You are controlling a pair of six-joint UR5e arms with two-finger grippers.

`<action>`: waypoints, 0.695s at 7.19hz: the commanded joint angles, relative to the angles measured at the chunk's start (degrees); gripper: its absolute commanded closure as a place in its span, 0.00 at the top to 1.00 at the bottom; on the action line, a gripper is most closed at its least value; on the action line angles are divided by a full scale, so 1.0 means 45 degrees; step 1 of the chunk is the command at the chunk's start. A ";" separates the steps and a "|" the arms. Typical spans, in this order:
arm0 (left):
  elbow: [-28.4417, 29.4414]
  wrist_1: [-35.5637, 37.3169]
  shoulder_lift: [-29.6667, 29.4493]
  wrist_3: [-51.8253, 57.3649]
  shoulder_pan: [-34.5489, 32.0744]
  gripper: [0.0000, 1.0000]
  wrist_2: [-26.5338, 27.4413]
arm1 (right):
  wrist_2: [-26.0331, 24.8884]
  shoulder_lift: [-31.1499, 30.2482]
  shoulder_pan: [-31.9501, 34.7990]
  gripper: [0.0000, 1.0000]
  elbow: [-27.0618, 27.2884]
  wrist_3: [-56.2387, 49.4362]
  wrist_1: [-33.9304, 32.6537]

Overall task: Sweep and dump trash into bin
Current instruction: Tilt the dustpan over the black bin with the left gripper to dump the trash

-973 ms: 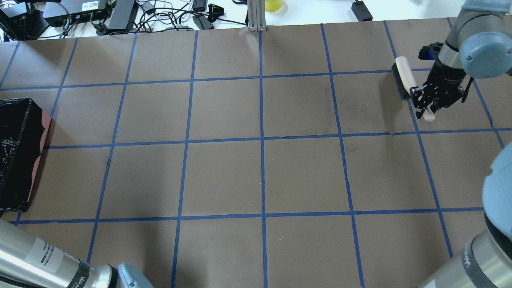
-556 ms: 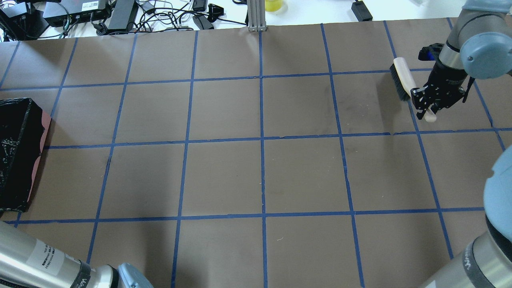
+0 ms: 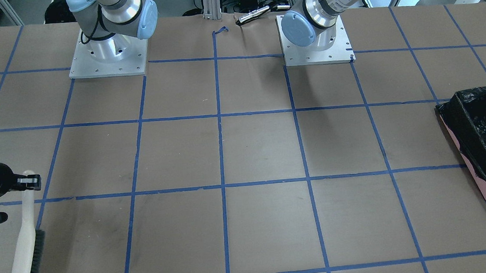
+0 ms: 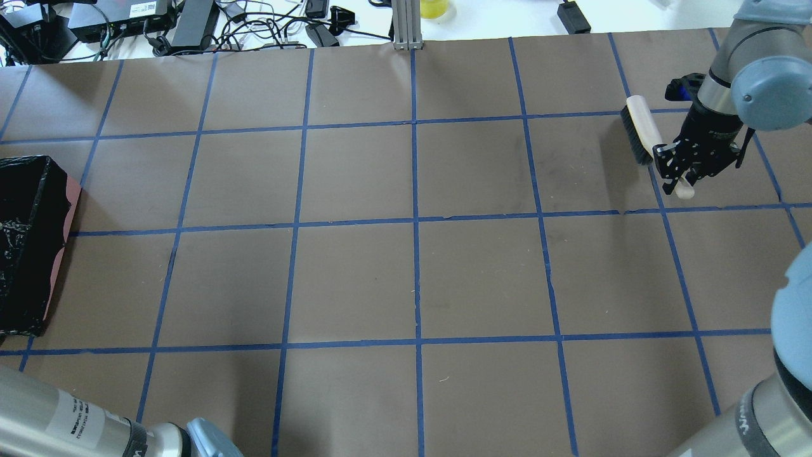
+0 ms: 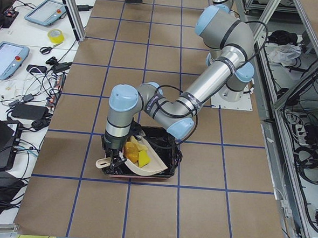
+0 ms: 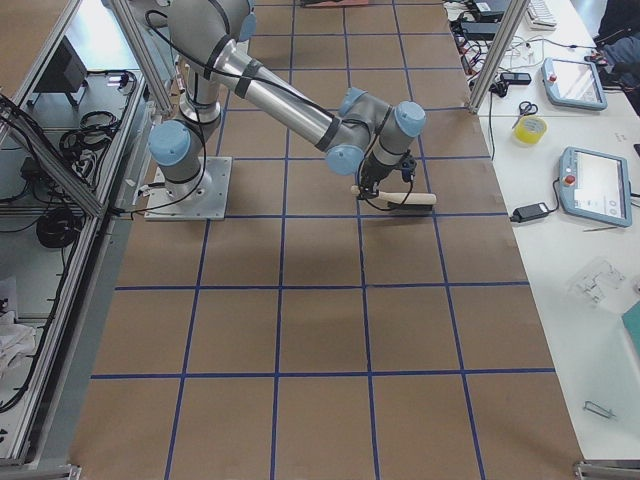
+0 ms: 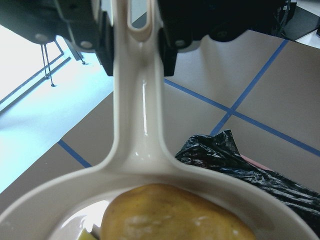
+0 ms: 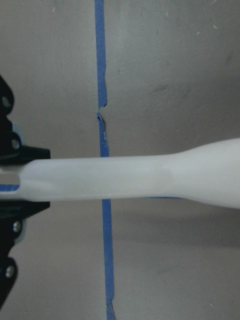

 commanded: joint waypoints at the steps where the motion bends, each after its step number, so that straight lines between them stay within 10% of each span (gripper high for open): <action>1: -0.1559 0.1392 0.0825 0.0059 -0.0001 0.00 0.0028 | -0.0133 -0.0078 -0.0001 0.00 0.0128 -0.0038 0.0116; 5: -0.2502 0.2707 0.1472 0.0606 -0.0001 0.00 -0.0049 | -0.0387 -0.0156 -0.0001 0.00 0.0403 0.0039 -0.0001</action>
